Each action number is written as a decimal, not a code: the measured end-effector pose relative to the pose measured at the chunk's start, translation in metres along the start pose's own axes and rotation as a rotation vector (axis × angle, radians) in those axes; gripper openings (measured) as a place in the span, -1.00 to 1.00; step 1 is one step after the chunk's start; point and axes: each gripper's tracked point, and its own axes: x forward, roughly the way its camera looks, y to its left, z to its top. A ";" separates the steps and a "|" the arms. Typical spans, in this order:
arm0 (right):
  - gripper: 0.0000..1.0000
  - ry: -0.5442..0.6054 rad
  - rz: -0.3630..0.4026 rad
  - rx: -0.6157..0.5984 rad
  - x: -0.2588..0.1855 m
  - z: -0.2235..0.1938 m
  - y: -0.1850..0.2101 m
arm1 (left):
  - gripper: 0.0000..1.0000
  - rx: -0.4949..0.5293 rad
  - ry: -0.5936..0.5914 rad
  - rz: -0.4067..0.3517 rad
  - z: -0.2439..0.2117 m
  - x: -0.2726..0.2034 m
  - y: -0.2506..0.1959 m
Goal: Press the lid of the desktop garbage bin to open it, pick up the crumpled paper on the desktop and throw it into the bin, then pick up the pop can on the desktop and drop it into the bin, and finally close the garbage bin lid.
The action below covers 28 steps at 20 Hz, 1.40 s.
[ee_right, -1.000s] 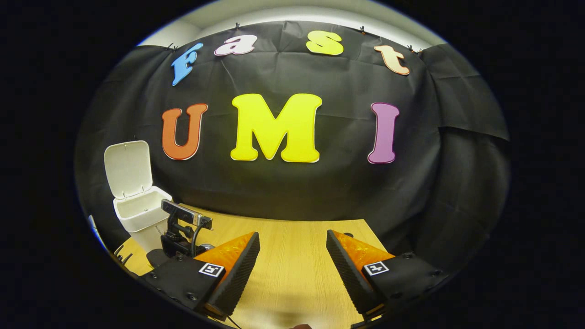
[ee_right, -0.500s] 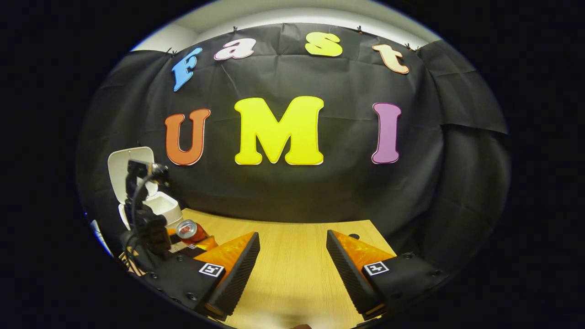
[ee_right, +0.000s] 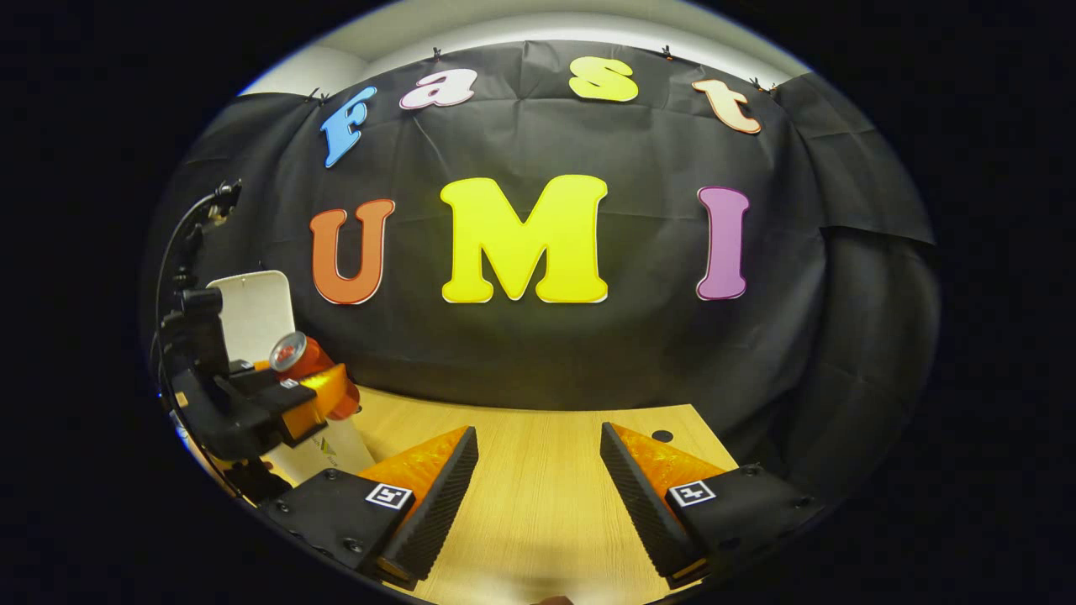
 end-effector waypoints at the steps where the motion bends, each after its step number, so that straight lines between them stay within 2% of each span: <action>1: 0.89 -0.001 0.002 0.000 0.001 0.001 0.002 | 0.66 0.002 -0.012 0.019 0.005 0.000 0.009; 9: 0.89 0.000 0.024 -0.003 0.007 0.001 0.019 | 0.65 0.020 -0.035 0.182 0.013 -0.002 0.081; 15: 0.89 0.006 0.032 -0.005 0.010 -0.002 0.027 | 0.65 0.013 0.008 0.284 -0.004 -0.003 0.128; 19: 0.89 0.010 0.041 -0.011 0.011 -0.003 0.031 | 0.72 -0.008 0.017 0.302 -0.007 0.000 0.137; 23: 0.89 0.014 0.048 -0.013 0.012 -0.004 0.033 | 0.92 0.000 0.005 0.296 -0.001 -0.001 0.136; 28: 0.89 0.013 0.062 -0.015 0.015 -0.004 0.036 | 0.92 0.015 -0.013 0.277 0.013 0.001 0.132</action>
